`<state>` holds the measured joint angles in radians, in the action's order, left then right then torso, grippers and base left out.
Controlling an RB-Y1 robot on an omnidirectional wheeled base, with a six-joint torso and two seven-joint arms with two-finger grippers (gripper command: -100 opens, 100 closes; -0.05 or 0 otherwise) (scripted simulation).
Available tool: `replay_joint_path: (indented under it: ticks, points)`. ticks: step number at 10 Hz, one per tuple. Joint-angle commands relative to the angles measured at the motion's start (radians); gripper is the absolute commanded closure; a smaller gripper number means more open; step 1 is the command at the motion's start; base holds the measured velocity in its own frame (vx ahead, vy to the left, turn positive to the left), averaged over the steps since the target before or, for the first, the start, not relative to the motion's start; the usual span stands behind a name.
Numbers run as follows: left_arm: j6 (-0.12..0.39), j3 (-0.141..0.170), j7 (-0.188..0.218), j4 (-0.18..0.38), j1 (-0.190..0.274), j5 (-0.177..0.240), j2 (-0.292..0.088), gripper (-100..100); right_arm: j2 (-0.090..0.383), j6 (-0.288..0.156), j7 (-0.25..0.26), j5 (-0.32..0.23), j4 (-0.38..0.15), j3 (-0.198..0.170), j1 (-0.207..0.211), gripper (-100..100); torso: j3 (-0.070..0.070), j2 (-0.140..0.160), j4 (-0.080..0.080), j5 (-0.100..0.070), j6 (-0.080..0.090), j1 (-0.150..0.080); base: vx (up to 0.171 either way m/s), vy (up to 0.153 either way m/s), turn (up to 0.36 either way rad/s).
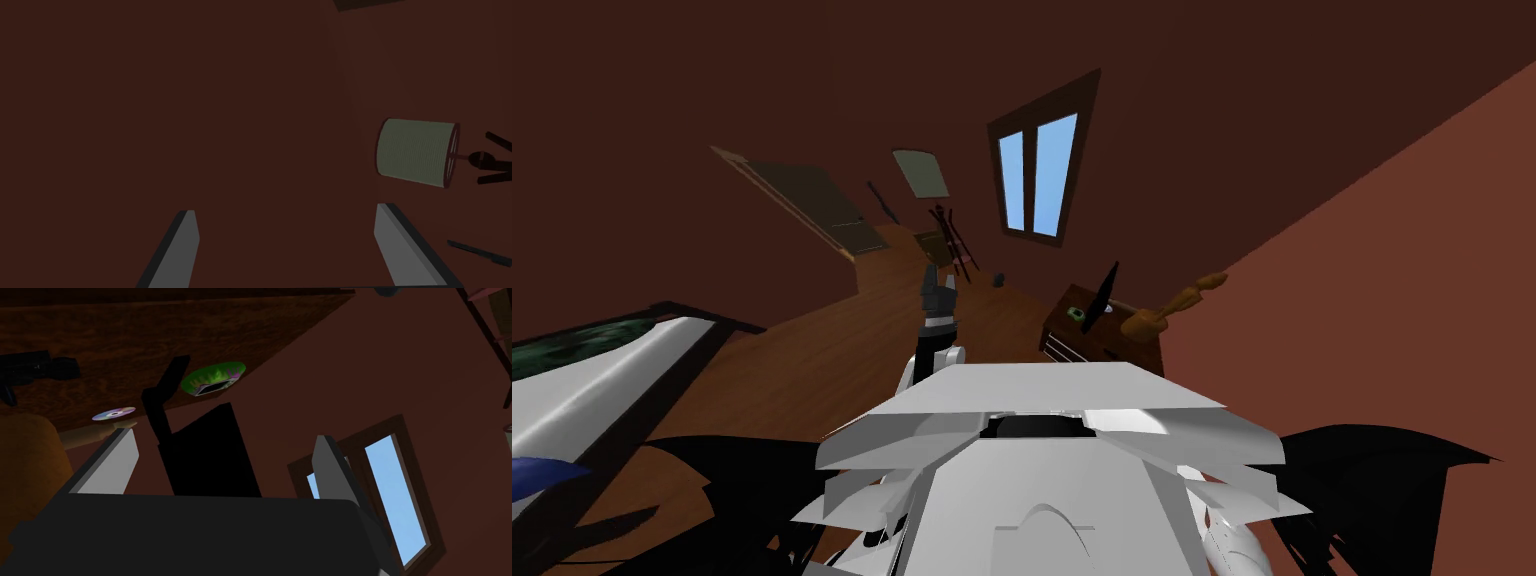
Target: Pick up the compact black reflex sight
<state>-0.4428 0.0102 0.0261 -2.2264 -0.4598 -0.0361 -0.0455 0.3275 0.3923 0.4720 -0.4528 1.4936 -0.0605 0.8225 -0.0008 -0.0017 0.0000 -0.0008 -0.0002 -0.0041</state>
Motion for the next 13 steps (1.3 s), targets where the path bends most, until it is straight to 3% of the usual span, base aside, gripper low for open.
replay_joint_path:
  ticks: [1, 2, 7, 9, 13]
  points:
    - [0.0, 0.0, 0.0, 0.0, 0.0, 0.0, 0.0, 0, 0.019, -0.026, 0.025, -0.044, -0.05, -0.007, 0.026, -100, 0.0, 0.0, 0.0, 0.0, 0.0, 0.0, -0.002, -0.062, 0.496]
    - [0.0, 0.0, 0.0, 0.0, 0.0, 0.0, 0.0, 0, 0.019, -0.026, 0.025, -0.044, -0.078, -0.007, 0.026, -100, 0.0, 0.0, 0.0, 0.0, 0.0, -0.002, -0.004, -0.06, 0.239]
    - [0.0, 0.0, 0.0, 0.0, 0.0, 0.0, 0.0, 0, 0.054, -0.059, 0.092, -0.152, -0.3, -0.011, 0.056, -100, -0.001, -0.002, 0.0, -0.001, 0.0, -0.003, 0.01, -0.068, 0.38]
    - [0.0, 0.0, 0.0, 0.0, 0.0, 0.0, 0.0, 0, 0.063, -0.066, 0.107, -0.175, -0.361, -0.01, 0.06, -100, -0.002, -0.003, 0.0, -0.001, 0.001, -0.003, 0.017, -0.057, 0.308]
    - [0.0, 0.0, 0.0, 0.0, 0.0, 0.0, 0.0, 0, 0.071, -0.072, 0.121, -0.197, -0.423, -0.009, 0.063, -100, -0.001, -0.003, 0.0, 0.0, 0.001, 0.0, 0.01, -0.032, 0.17]
